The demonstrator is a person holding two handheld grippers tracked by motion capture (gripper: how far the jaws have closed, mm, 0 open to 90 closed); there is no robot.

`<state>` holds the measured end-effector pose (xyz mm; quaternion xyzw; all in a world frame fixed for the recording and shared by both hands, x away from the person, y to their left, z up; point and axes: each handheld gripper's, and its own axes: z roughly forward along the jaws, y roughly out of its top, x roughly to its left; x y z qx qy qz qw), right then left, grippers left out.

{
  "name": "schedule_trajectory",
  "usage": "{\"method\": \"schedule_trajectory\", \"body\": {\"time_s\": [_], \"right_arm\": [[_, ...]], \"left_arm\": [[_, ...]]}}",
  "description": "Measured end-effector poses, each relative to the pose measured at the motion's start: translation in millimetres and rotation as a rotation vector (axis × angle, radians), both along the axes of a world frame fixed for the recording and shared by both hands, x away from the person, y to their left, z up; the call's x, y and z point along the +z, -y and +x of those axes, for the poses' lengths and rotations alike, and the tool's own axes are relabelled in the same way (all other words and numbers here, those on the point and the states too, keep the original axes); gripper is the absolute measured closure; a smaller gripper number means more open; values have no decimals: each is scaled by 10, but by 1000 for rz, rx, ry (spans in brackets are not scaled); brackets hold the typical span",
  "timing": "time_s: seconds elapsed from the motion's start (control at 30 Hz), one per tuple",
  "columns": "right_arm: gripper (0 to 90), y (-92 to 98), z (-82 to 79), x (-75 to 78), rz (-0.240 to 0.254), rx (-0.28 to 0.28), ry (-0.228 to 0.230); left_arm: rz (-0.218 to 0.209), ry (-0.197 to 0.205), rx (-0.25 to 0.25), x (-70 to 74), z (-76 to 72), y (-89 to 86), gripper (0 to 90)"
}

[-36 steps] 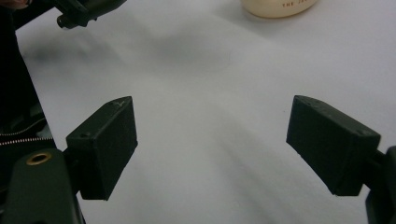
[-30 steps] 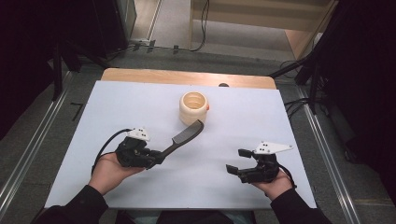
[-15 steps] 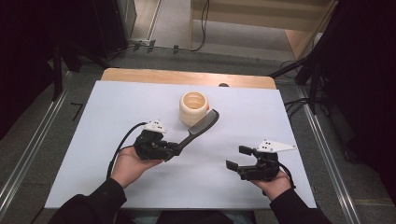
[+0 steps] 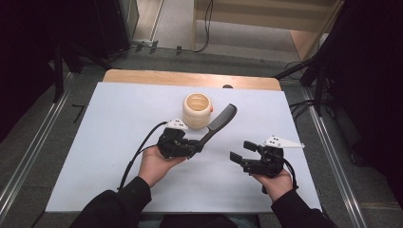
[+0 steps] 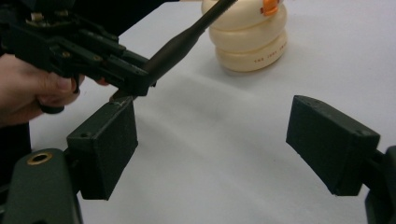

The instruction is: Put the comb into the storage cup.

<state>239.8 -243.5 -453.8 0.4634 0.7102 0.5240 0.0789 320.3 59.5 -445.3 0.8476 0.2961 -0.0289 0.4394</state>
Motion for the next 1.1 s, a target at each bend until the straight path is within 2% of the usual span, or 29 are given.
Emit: {"method": "schedule_trajectory", "body": {"time_s": [0.03, 0.1, 0.5, 0.8, 0.93, 1.0, 1.1], "right_arm": [[176, 0, 0, 0, 0, 0, 0], [182, 22, 27, -2, 31, -13, -1], [213, -28, 157, 47, 37, -70, 3], [267, -101, 261, 87, 84, -120, -36], [281, -135, 291, 83, 93, -126, -51], [297, -164, 316, 83, 99, -133, -78], [321, -196, 349, 68, 106, -142, -103]], "left_arm": [[-9, -4, 6, -11, 11, 20, 732], [-27, -13, 17, -38, 31, 70, 732], [-52, 12, 28, -122, 34, 326, 732], [-64, 51, 35, -151, -12, 435, 732], [-63, 51, 27, -168, -27, 463, 731], [-47, 59, 27, -179, -39, 475, 732], [-53, 60, 27, -186, -46, 483, 732]]}}
